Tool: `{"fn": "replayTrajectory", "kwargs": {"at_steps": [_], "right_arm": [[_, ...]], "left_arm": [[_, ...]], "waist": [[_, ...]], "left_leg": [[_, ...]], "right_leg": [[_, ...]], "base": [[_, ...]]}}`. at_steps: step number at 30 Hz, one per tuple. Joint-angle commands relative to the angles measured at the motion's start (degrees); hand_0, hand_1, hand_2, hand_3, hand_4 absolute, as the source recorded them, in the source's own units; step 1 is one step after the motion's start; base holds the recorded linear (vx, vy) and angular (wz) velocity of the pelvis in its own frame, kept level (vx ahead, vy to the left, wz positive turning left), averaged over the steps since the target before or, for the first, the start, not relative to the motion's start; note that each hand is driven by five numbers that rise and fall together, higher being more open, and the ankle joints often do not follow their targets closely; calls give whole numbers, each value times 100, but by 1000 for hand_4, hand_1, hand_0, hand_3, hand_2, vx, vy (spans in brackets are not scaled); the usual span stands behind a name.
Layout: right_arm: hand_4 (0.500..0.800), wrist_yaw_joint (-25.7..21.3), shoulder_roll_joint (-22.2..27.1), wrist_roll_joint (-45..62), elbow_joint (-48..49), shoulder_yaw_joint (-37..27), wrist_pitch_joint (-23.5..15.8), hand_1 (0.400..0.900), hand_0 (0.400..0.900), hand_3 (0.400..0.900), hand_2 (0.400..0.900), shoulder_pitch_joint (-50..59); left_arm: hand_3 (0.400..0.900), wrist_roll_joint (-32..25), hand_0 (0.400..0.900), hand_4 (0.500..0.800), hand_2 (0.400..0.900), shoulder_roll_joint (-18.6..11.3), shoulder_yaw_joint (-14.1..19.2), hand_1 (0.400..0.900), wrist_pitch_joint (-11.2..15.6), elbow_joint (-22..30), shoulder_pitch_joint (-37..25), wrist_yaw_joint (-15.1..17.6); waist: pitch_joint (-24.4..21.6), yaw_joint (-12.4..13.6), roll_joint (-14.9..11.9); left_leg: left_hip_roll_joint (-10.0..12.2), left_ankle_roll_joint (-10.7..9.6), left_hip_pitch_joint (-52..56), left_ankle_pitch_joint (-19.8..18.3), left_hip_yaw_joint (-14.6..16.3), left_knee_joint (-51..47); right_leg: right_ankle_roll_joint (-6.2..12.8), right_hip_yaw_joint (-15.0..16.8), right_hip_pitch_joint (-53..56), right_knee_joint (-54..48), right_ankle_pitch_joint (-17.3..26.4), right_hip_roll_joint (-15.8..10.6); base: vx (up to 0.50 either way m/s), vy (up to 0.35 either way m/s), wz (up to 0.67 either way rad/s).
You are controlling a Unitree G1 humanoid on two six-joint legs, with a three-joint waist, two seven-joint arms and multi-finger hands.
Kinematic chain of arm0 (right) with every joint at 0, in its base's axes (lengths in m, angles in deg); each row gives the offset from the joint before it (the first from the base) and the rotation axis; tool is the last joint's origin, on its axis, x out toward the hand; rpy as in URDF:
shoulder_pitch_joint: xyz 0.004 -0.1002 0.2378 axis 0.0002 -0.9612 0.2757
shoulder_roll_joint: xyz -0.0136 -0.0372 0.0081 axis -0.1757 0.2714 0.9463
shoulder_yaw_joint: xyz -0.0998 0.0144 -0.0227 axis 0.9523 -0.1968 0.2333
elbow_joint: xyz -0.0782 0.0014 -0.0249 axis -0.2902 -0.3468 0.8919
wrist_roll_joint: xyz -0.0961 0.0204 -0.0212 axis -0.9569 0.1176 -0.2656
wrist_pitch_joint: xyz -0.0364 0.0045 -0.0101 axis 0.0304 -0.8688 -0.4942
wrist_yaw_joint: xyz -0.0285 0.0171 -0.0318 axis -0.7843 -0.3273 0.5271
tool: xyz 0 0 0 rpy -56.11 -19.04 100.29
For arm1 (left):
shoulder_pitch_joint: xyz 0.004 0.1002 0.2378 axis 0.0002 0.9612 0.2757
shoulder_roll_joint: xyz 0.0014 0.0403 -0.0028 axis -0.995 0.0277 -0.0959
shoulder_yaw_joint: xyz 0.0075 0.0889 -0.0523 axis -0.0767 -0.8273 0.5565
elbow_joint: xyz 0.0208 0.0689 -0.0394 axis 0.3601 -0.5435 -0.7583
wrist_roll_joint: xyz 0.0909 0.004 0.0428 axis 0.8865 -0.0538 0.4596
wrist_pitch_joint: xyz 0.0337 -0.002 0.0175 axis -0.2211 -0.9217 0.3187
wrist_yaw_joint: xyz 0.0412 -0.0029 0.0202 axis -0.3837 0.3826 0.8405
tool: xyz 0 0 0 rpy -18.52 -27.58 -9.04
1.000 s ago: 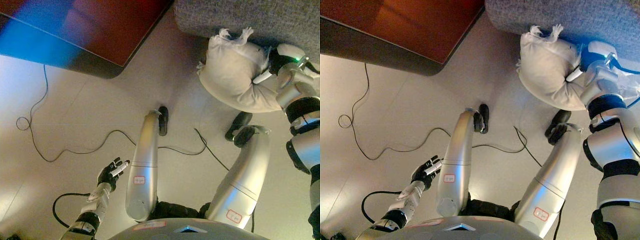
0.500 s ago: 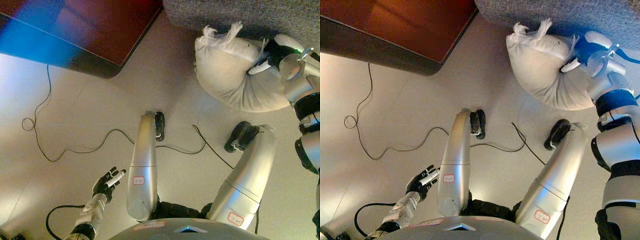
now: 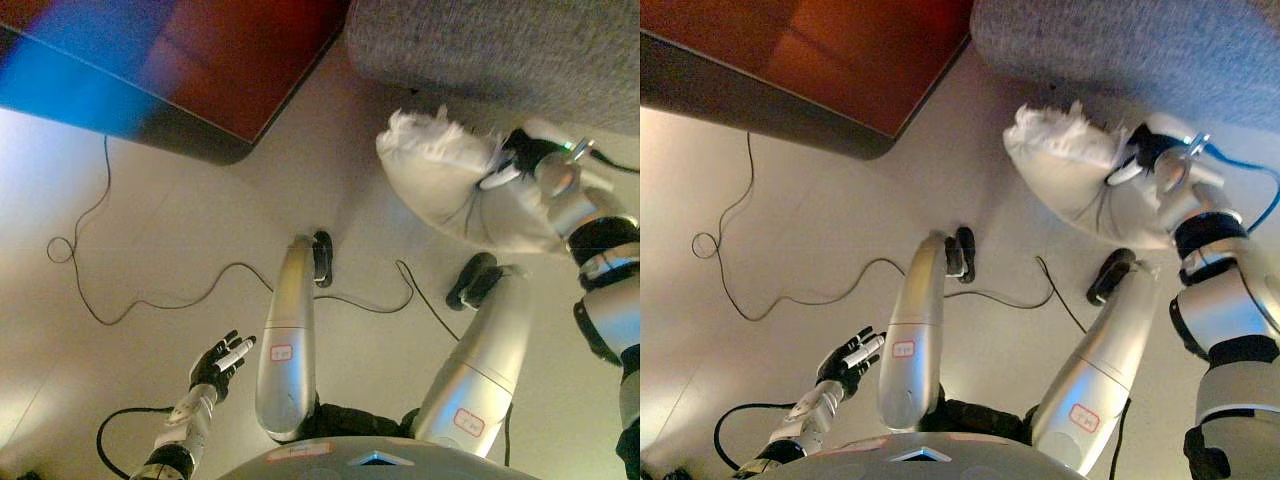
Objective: Pick up the pillow and put it on the sofa.
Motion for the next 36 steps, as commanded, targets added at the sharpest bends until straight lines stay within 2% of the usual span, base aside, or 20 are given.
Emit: {"fn": "replayTrajectory", "kwargs": {"at_steps": [1, 3, 4, 5, 7, 9, 13, 18, 20, 22, 27, 31, 36], "right_arm": [[500, 92, 229, 523, 504, -456, -536, 400, 400, 400, 400, 207], [500, 255, 253, 629, 615, -547, -645, 400, 400, 400, 400, 7], [500, 392, 268, 681, 697, -602, -732, 400, 400, 400, 400, -121], [500, 509, 310, 734, 788, -650, -833, 400, 400, 400, 400, -288], [500, 587, 342, 829, 851, -687, -900, 400, 400, 400, 400, -390], [500, 847, 392, 1074, 1149, -850, -1020, 400, 400, 400, 400, -721], [500, 1162, 433, 1138, 1505, -1036, -1233, 400, 400, 400, 400, -1144], [500, 1659, 408, 1410, 2021, -1244, -1230, 400, 400, 400, 400, -1421], [500, 1855, 413, 1542, 2263, -1316, -1191, 400, 400, 400, 400, -1473], [500, 1946, 481, 1711, 2452, -1364, -1176, 400, 400, 400, 400, -1485], [500, 2078, 749, 2199, 2771, -1475, -1192, 400, 400, 400, 400, -1543], [500, 2365, 975, 2547, 2679, -1440, -1341, 400, 400, 400, 400, -1211], [500, 2545, 1299, 2957, 1992, -1214, -1387, 400, 400, 400, 400, -251]], "left_arm": [[900, 130, 900, 800, 900, -536, -21, 900, 28, -342, 170, 154], [900, 259, 900, 800, 900, -598, -11, 900, -31, -431, 121, 122], [900, 353, 900, 800, 900, -635, 18, 900, -80, -477, 103, 90], [900, 455, 900, 800, 900, -660, 37, 900, -118, -531, 88, 107], [900, 518, 900, 800, 900, -682, 42, 900, -134, -566, 78, 115], [900, 689, 900, 800, 900, -768, 97, 900, -206, -627, 36, 126], [900, 860, 900, 800, 900, -786, 120, 900, -366, -646, 1, 163], [900, 1174, 900, 800, 900, -719, 225, 900, -595, -778, 24, 293], [900, 1307, 900, 800, 900, -727, 293, 900, -705, -871, 26, 346], [900, 1439, 900, 800, 900, -755, 337, 900, -807, -928, 29, 377], [900, 1643, 900, 800, 900, -840, 451, 900, -952, -1075, 74, 340], [900, 1686, 900, 800, 900, -820, 658, 900, -942, -1240, 185, 349], [900, 1878, 900, 800, 900, -835, 861, 900, -895, -1539, 289, 304]], "waist": [[-225, 112, -164], [-295, 151, -257], [-397, 167, -352], [-473, 183, -445], [-510, 191, -502], [-626, 209, -702], [-866, 188, -936], [-1310, 161, -1168], [-1481, 145, -1218], [-1661, 101, -1286], [-1986, -20, -1381], [-2167, 87, -1401], [-2397, 249, -1462]], "left_leg": [[227, -254, 1130, 697, -249, -1304], [220, -272, 1591, 874, -222, -1762], [197, -246, 1819, 1144, -171, -2099], [192, -247, 2149, 1224, -158, -2363], [187, -247, 2369, 1274, -148, -2508], [209, -249, 2956, 1336, -96, -2869], [146, -193, 3624, 1356, -50, -3321], [-47, -93, 4462, 1384, 81, -4089], [-93, -76, 4774, 1433, 143, -4408], [-165, -41, 4906, 1499, 107, -4631], [-171, -16, 5186, 1638, -20, -5086], [-68, -78, 5511, 1822, 96, -5591], [19, -139, 5795, 2051, 6, -6093]], "right_leg": [[289, 177, 732, -1153, 977, -220], [334, -9, 1203, -1546, 1055, -296], [311, -158, 1469, -1902, 1267, -338], [338, -312, 1837, -2190, 1319, -371], [352, -420, 2086, -2357, 1362, -395], [385, -722, 2795, -2814, 1514, -490], [441, -1004, 3664, -3506, 1717, -445], [530, -1286, 4739, -4569, 2085, -237], [547, -1297, 5112, -4923, 2162, -105], [537, -1185, 5312, -5195, 2192, 46], [486, -843, 5622, -5600, 2111, 402], [502, -1191, 5878, -5755, 2111, 444], [472, -1322, 6219, -5878, 1956, 647]], "base": [[114, -23, 2], [127, -45, 6], [158, -64, 8], [161, -65, 8], [153, -57, 4], [208, -81, 1], [193, -20, -3], [247, 9, -5], [250, -11, 4], [210, -39, 21], [167, -54, 32], [97, -47, -1], [149, -63, 17]]}}
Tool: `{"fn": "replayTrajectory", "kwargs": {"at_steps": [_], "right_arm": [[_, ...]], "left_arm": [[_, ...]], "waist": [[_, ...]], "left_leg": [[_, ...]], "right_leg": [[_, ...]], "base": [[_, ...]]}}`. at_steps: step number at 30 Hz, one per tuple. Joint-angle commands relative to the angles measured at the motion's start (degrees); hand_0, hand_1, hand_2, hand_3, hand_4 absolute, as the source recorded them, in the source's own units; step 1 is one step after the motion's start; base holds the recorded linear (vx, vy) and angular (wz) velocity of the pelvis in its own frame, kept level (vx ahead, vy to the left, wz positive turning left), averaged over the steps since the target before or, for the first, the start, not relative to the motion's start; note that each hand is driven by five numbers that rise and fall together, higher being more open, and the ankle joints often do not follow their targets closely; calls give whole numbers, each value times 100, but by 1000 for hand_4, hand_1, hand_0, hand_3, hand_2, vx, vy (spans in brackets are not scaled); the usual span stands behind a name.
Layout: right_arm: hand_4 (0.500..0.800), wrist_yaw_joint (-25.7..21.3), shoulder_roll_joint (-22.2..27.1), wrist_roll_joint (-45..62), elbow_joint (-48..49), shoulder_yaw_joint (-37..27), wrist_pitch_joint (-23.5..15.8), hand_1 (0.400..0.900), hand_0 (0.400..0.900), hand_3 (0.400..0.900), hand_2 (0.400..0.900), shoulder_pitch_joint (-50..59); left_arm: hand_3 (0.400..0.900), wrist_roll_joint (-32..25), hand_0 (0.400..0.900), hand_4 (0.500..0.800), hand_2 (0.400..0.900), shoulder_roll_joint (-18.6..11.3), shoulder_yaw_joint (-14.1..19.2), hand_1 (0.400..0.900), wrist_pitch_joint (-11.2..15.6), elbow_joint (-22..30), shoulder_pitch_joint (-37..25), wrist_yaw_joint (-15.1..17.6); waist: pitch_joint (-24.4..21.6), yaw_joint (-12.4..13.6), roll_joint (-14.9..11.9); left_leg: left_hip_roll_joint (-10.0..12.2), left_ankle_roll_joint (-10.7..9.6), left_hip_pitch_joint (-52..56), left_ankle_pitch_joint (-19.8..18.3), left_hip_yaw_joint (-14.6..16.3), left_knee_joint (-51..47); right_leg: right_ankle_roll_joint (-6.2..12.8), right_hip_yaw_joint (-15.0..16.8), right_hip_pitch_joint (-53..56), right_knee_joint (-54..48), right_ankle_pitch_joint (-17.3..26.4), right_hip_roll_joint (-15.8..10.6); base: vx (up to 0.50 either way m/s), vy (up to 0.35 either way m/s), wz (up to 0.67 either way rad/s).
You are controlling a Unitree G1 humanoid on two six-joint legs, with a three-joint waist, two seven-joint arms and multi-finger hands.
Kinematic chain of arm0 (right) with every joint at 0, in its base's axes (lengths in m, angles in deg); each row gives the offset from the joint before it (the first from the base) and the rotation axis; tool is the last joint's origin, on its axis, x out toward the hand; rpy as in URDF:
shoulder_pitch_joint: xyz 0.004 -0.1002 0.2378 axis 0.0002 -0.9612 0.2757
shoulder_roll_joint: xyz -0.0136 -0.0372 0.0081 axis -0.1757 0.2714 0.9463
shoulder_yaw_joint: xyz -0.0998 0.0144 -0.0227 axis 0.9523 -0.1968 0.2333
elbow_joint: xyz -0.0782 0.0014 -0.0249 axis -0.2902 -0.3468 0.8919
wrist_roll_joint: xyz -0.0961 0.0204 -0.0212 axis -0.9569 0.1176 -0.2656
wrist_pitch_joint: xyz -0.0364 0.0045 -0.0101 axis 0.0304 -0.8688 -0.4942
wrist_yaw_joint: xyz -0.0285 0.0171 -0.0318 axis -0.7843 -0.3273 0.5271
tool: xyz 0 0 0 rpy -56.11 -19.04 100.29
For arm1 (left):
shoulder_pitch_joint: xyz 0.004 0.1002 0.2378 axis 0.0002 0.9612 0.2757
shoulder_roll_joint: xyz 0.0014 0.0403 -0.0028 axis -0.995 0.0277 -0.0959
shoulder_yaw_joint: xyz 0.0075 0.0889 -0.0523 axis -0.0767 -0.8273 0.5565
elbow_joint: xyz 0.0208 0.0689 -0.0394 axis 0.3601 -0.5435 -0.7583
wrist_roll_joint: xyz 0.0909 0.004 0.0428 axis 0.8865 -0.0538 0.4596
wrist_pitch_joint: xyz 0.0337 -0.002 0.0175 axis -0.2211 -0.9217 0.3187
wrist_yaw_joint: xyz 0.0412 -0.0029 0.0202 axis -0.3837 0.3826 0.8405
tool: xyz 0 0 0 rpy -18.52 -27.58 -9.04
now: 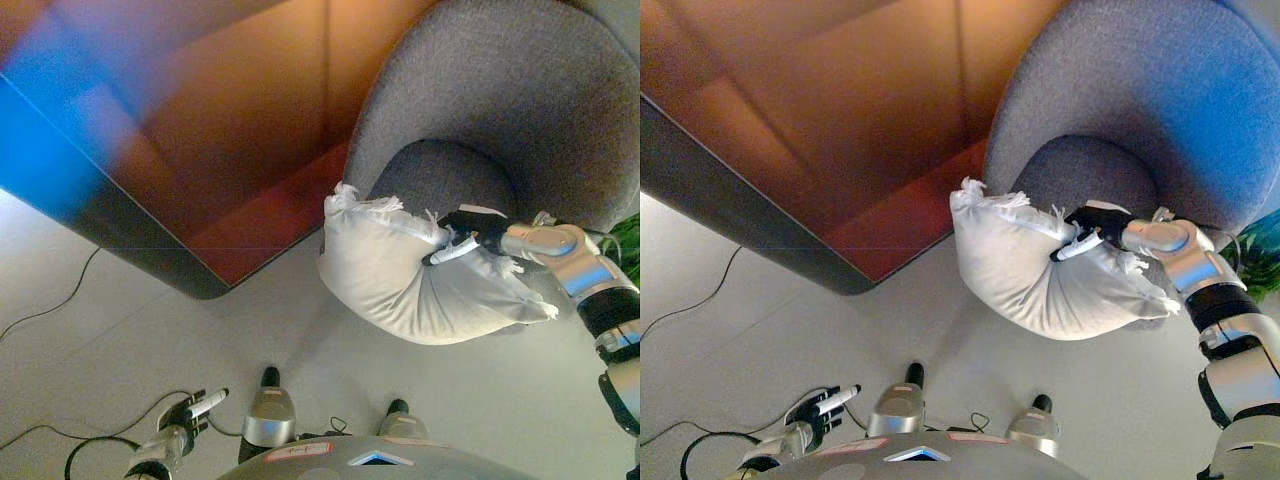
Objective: Pick up the pillow and put it on the sofa.
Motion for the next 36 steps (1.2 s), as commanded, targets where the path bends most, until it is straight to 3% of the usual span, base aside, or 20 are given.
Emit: {"fn": "replayTrajectory", "kwargs": {"at_steps": [1, 8, 15, 20, 24, 28, 31, 36], "right_arm": [[500, -114, 620, 934, -314, -333, -633, 400, 400, 400, 400, 1797], [500, -10, 874, 1124, -1358, -222, -260, 400, 400, 400, 400, 2501], [500, -399, 923, 984, -2214, -110, 173, 400, 400, 400, 400, 3084], [500, -373, 891, 1010, -2768, 50, 386, 400, 400, 400, 400, 3678], [500, -241, 1009, 909, -3055, 135, 332, 400, 400, 400, 400, 3994], [500, -436, 1157, 607, -3217, 212, 247, 400, 400, 400, 400, 4219], [500, -988, 1229, 29, -3346, 502, 238, 400, 400, 400, 400, 4559], [500, -1405, 1236, -382, -3494, 1040, 599, 400, 400, 400, 400, 5130]], "left_arm": [[900, 325, 900, 800, 900, -520, -194, 900, 116, -363, 61, 74], [900, 569, 900, 800, 900, -570, -130, 900, 121, -443, 272, 89], [900, 611, 900, 800, 900, -734, -159, 900, 299, -327, 416, -40], [900, 292, 900, 800, 900, -666, -304, 900, 575, -260, 318, -138], [900, 177, 900, 800, 900, -574, -366, 900, 689, -205, 393, -201], [900, 120, 900, 800, 900, -614, -360, 900, 754, -192, 424, -353], [900, -24, 900, 800, 900, -721, -339, 900, 636, -166, 357, -531], [900, -393, 900, 800, 900, -794, -427, 900, 336, -154, 134, -592]], "waist": [[-534, 372, -174], [-586, 632, -129], [-329, 875, 196], [32, 930, 513], [164, 923, 738], [229, 899, 899], [318, 837, 1024], [358, 679, 1112]], "left_leg": [[167, 168, 274, 563, -8, -436], [236, 55, 217, 729, -296, -578], [375, -80, -230, 920, -544, -596], [419, -111, -609, 984, -677, -614], [416, -127, -771, 1032, -719, -647], [398, -131, -869, 1051, -738, -681], [379, -128, -967, 1050, -768, -690], [392, -141, -1068, 1093, -721, -690]], "right_leg": [[-54, 57, -152, 100, 638, -180], [-85, -161, 49, 47, 489, -79], [-101, -333, -290, 81, 463, -85], [-136, -310, -776, 192, 446, -133], [-143, -294, -1016, 336, 392, -223], [-144, -265, -1214, 494, 318, -277], [-162, -167, -1472, 672, 235, -277], [-196, 18, -1714, 741, 204, -235]], "base": [[155, -76, 31], [111, -84, 22], [-99, -69, 9], [-227, -31, 0], [-103, 36, 7], [-83, 23, 6], [-107, -16, -11], [-74, 10, -17]]}}
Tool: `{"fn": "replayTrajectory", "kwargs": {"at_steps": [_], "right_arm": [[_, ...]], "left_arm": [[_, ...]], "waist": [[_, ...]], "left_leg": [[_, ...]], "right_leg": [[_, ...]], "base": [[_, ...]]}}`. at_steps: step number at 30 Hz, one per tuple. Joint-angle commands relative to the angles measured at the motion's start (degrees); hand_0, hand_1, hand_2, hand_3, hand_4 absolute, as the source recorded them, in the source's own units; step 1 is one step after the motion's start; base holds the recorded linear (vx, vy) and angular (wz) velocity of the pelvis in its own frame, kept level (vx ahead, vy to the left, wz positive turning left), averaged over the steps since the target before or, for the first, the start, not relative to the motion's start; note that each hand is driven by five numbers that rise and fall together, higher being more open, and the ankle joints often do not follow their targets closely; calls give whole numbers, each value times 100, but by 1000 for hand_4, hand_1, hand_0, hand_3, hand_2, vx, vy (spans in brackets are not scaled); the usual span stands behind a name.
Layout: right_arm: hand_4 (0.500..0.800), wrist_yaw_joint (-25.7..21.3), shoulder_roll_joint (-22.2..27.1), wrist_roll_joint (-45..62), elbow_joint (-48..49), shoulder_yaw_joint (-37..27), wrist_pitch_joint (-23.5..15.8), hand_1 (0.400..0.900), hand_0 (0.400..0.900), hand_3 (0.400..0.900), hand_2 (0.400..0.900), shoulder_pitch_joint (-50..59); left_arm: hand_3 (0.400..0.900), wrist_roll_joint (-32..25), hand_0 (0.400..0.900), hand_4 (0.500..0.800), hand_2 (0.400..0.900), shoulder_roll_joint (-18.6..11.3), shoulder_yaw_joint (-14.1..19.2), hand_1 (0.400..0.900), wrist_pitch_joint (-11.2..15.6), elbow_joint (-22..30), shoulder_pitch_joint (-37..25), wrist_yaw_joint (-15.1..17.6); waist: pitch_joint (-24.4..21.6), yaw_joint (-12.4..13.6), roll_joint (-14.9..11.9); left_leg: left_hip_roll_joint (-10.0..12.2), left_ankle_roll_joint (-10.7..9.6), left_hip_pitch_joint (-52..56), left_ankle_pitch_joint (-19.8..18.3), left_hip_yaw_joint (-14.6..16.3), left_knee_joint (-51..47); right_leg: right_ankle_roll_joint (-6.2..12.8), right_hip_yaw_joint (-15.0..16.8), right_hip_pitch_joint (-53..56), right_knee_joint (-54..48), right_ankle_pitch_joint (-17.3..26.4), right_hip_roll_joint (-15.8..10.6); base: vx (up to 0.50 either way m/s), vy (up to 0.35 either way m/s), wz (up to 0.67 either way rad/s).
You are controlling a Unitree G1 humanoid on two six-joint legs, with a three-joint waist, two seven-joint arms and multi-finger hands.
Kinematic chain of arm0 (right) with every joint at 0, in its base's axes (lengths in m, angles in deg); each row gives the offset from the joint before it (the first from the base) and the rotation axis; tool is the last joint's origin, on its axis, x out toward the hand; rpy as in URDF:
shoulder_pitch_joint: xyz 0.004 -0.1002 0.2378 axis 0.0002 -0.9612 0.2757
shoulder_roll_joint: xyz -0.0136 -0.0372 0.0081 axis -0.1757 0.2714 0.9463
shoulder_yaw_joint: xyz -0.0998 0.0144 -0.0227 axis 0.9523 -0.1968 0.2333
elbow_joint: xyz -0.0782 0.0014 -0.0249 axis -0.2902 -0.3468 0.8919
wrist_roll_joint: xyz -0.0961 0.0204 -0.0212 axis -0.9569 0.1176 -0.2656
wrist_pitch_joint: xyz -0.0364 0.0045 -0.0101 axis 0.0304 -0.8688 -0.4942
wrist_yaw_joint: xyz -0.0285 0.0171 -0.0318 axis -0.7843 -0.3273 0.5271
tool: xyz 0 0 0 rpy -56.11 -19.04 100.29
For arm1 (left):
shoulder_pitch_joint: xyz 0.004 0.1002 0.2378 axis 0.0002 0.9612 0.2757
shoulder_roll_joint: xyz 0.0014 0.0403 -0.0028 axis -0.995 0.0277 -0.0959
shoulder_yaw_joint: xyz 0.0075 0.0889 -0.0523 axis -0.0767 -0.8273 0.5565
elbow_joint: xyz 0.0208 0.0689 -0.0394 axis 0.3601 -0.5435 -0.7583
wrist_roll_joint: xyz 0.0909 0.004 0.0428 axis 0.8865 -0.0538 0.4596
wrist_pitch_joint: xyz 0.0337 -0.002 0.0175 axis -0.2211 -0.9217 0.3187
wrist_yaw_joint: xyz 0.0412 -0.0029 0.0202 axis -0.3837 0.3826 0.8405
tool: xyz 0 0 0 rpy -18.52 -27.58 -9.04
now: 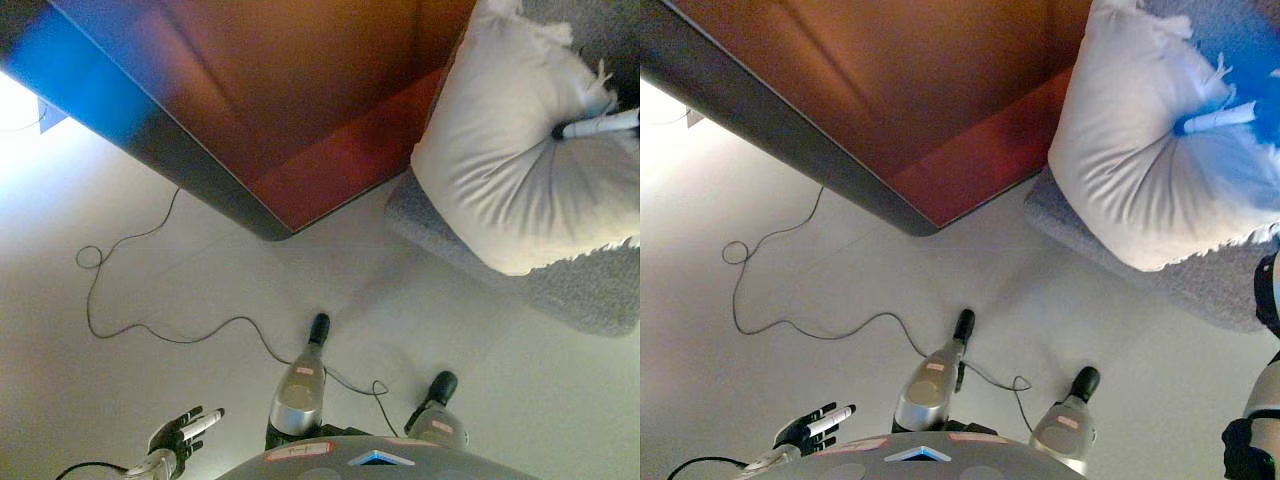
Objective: Pick up the pillow and put it on the sofa.
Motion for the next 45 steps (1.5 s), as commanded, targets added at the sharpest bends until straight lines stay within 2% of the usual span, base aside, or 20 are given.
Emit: {"fn": "replayTrajectory", "kwargs": {"at_steps": [1, 4, 6, 7, 14, 20, 24, 28, 32, 36, 38, 39, 42, 45], "right_arm": [[500, -695, 482, -258, 176, 717, -15, 400, 400, 400, 400, 1179], [500, -827, 537, -432, 165, 814, 121, 400, 400, 400, 400, 1234], [500, -1307, 574, -764, 109, 910, 109, 400, 400, 400, 400, 1276], [800, -1408, 579, -839, 90, 934, 92, 900, 900, 900, 900, 1281], [800, -1705, 579, -948, 221, 1017, 190, 900, 900, 900, 900, 1179], [800, -1562, 689, -925, 257, 887, 283, 900, 900, 900, 900, 901], [800, -1538, 757, -938, 246, 807, 273, 900, 900, 900, 900, 704], [800, -1598, 873, -820, 330, 539, 320, 900, 900, 900, 900, 287], [800, -1693, 883, -214, 517, -147, 241, 900, 900, 900, 900, -577], [800, -2037, 266, 780, 1046, -1792, 54, 900, 900, 900, 900, -2620], [800, -2234, -297, 821, 1149, -2432, -87, 900, 900, 900, 900, -3533], [800, -2431, -738, 692, 1140, -2670, -268, 900, 900, 900, 900, -4050], [800, -2591, -1649, 882, 1210, -2925, -469, 900, 900, 900, 900, -4977], [800, -2517, -2153, 964, 1181, -2966, -516, 900, 900, 900, 900, -5455]], "left_arm": [[900, -415, 900, 800, 900, -641, -421, 900, -113, -16, -110, 32], [900, -473, 900, 800, 900, -638, -404, 900, -121, -17, -112, -17], [900, -474, 900, 800, 900, -670, -397, 900, -155, -19, -126, -75], [900, -484, 900, 800, 900, -677, -404, 900, -166, -28, -139, -83], [900, -562, 900, 800, 900, -771, -414, 900, -279, -113, -300, -124], [900, -543, 900, 800, 900, -909, -376, 900, -422, -251, -471, -126], [900, -330, 900, 800, 900, -996, -268, 900, -465, -358, -473, -42], [900, -98, 900, 800, 900, -1004, -150, 900, -306, -368, -344, 9], [900, 59, 900, 800, 900, -1026, -80, 900, -315, -407, -370, 19], [900, 259, 900, 800, 900, -1061, 8, 900, -504, -524, -556, -37], [900, 315, 900, 800, 900, -1009, -7, 900, -497, -615, -669, 39], [900, 306, 900, 800, 900, -880, -60, 900, -450, -653, -751, 203], [900, 257, 900, 800, 900, -500, -259, 900, -255, -682, -826, 704], [900, 262, 900, 800, 900, -298, -336, 900, -103, -661, -874, 948]], "waist": [[-52, -22, -153], [-83, -72, -142], [-105, -102, -137], [-126, -115, -139], [-266, -267, -255], [-463, -380, -450], [-635, -415, -625], [-767, -415, -813], [-918, -463, -949], [-1025, -593, -1003], [-1060, -655, -1025], [-1078, -693, -1029], [-1101, -769, -1087], [-1135, -827, -1128]], "left_leg": [[389, -121, 211, 409, -105, -383], [393, -132, 204, 438, -89, -383], [402, -137, 255, 446, -74, -383], [408, -140, 263, 444, -63, -383], [426, -150, 438, 422, 89, -383], [430, -147, 700, 389, 220, -383], [446, -147, 900, 348, 285, -383], [476, -132, 1103, 282, 366, -383], [479, -97, 1271, 220, 452, -383], [459, -46, 1438, 126, 575, -383], [444, -14, 1525, 69, 645, -383], [425, 16, 1567, 36, 673, -383], [396, 69, 1682, -51, 764, -383], [372, 98, 1753, -104, 871, -383]], "right_leg": [[-143, 156, -508, 635, -45, -295], [-159, 183, -517, 605, -24, -287], [-165, 217, -480, 587, -19, -269], [-167, 219, -470, 568, -13, -262], [-165, 304, -249, 375, 48, -204], [-149, 292, 174, 125, 118, -187], [-148, 275, 452, -30, 167, -142], [-131, 242, 706, -175, 226, -94], [-124, 257, 902, -270, 243, -58], [-93, 262, 1094, -360, 268, -43], [-83, 290, 1175, -412, 286, -30], [-76, 311, 1211, -447, 308, -21], [-81, 387, 1293, -552, 360, 18], [-86, 463, 1301, -632, 423, 35]], "base": [[-59, 26, -14], [-20, 8, -12], [13, -6, -13], [12, 2, -15], [12, 1, -18], [54, -17, -12], [69, -33, -8], [48, -54, -8], [46, 10, -9], [6, 49, -7], [-14, 72, -11], [-16, 63, -10], [-15, 57, -13], [-34, 82, -12]]}}
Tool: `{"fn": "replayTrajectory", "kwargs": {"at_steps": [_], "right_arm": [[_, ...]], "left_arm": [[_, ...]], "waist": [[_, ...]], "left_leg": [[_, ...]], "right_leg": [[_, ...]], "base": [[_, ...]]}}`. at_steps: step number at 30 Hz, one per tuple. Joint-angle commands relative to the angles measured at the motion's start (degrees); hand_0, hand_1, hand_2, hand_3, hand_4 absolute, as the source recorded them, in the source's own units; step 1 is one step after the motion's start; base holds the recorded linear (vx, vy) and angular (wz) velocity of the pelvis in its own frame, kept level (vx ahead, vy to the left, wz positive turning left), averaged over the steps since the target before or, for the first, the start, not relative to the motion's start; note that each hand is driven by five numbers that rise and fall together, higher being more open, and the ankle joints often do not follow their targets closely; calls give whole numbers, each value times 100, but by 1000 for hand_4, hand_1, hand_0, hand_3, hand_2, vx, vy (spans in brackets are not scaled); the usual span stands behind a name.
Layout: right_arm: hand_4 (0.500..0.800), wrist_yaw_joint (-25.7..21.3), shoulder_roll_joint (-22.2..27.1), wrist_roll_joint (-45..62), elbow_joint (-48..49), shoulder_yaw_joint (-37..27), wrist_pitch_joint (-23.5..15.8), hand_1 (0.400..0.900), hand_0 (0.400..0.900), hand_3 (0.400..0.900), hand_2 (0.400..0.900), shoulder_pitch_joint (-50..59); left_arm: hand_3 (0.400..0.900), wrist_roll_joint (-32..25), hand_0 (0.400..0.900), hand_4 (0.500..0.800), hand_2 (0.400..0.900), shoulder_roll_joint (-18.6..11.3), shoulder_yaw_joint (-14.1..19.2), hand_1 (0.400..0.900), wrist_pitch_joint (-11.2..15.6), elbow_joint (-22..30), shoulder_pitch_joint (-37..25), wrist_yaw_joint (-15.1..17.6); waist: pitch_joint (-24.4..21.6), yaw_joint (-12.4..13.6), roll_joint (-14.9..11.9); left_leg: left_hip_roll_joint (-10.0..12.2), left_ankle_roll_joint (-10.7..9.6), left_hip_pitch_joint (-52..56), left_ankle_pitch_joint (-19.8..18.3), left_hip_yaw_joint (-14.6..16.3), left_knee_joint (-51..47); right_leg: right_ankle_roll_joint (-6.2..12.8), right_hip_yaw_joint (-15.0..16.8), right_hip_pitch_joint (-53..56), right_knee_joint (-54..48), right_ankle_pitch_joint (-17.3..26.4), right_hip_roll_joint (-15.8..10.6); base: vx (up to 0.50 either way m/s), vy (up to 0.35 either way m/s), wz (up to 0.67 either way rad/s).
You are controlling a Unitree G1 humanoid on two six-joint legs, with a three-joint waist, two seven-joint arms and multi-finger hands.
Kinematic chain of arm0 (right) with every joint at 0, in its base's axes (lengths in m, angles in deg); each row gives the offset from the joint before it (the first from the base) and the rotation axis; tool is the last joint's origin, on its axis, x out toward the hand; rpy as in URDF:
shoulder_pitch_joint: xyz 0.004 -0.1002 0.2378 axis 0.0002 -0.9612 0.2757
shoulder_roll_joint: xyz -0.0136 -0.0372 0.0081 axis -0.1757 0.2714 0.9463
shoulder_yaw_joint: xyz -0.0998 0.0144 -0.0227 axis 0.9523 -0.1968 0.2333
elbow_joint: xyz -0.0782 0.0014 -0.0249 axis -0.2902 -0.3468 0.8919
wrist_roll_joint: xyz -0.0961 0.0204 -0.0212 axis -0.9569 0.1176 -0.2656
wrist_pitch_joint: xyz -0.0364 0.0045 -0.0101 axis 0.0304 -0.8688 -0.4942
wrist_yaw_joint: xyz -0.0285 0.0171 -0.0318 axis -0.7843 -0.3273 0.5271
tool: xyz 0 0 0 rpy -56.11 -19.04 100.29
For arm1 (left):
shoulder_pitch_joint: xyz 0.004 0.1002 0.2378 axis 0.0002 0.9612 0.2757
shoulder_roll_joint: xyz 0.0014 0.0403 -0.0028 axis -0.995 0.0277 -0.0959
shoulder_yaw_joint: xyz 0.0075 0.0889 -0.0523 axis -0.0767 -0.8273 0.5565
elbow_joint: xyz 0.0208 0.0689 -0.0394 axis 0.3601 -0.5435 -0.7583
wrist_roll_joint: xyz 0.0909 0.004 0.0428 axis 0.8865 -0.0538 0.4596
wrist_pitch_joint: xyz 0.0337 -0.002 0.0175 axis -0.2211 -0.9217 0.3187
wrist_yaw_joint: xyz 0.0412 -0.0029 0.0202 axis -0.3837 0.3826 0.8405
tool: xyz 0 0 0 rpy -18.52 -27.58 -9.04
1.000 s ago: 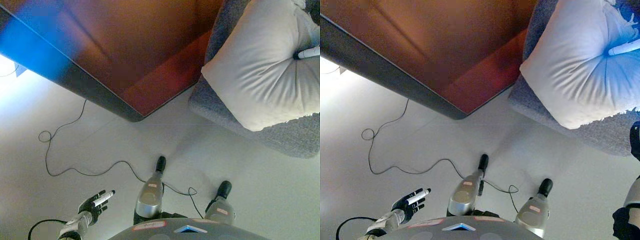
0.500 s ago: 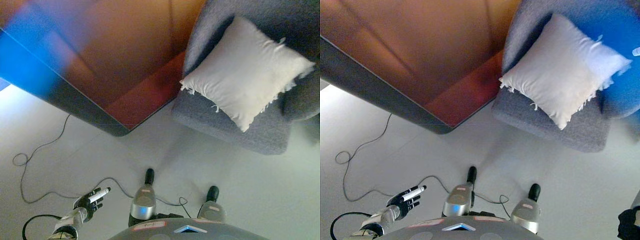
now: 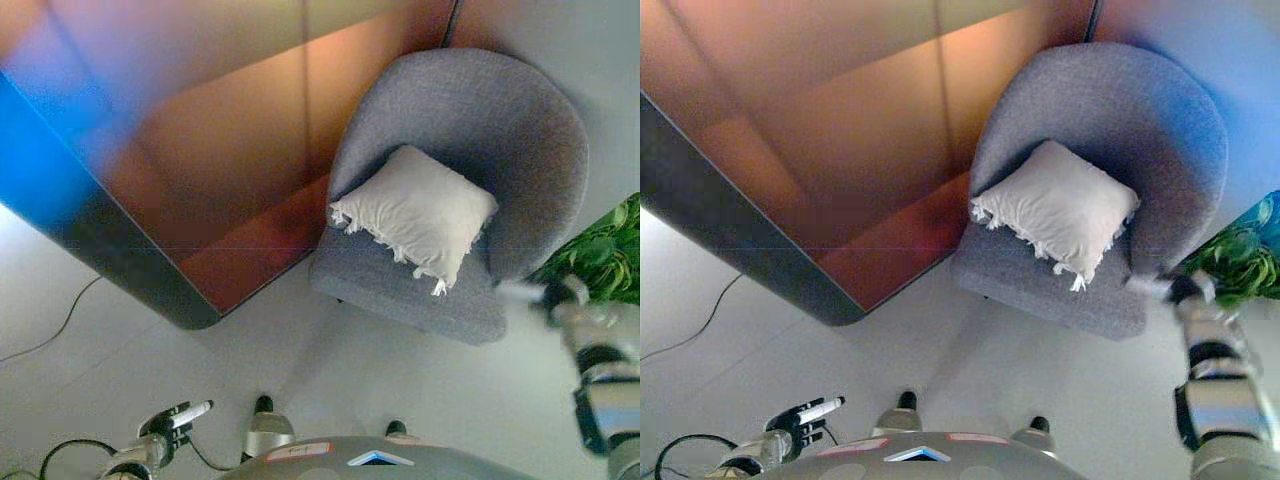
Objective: Pick up the pillow and put it on the sofa.
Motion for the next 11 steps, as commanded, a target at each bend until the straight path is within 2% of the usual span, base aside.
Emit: {"fn": "replayTrajectory", "kwargs": {"at_steps": [1, 5, 11], "right_arm": [[800, -198, 120, 105, 189, -47, -613, 900, 900, 900, 900, 292], [800, -127, -466, 396, -204, -11, -800, 900, 900, 900, 900, -60], [800, -295, -1109, 382, -507, 3, -743, 900, 900, 900, 900, -507]], "left_arm": [[900, 119, 900, 800, 900, -184, -134, 900, 267, -362, -361, 460], [900, 157, 900, 800, 900, -94, -256, 900, 120, -339, -553, 559], [900, 273, 900, 800, 900, 65, -362, 900, 58, -375, -589, 630]], "waist": [[-84, -70, -46], [-133, -157, -40], [-174, -301, -26]], "left_leg": [[150, 151, 252, 29, 19, -36], [72, 206, 329, -40, 141, -36], [-24, 295, 444, -122, 249, -36]], "right_leg": [[14, -110, 168, -11, 221, -185], [18, -30, 112, -11, 260, -185], [-1, 77, 147, -11, 273, -192]], "base": [[-39, 94, -10], [-31, 105, -10], [11, 80, -8]]}}
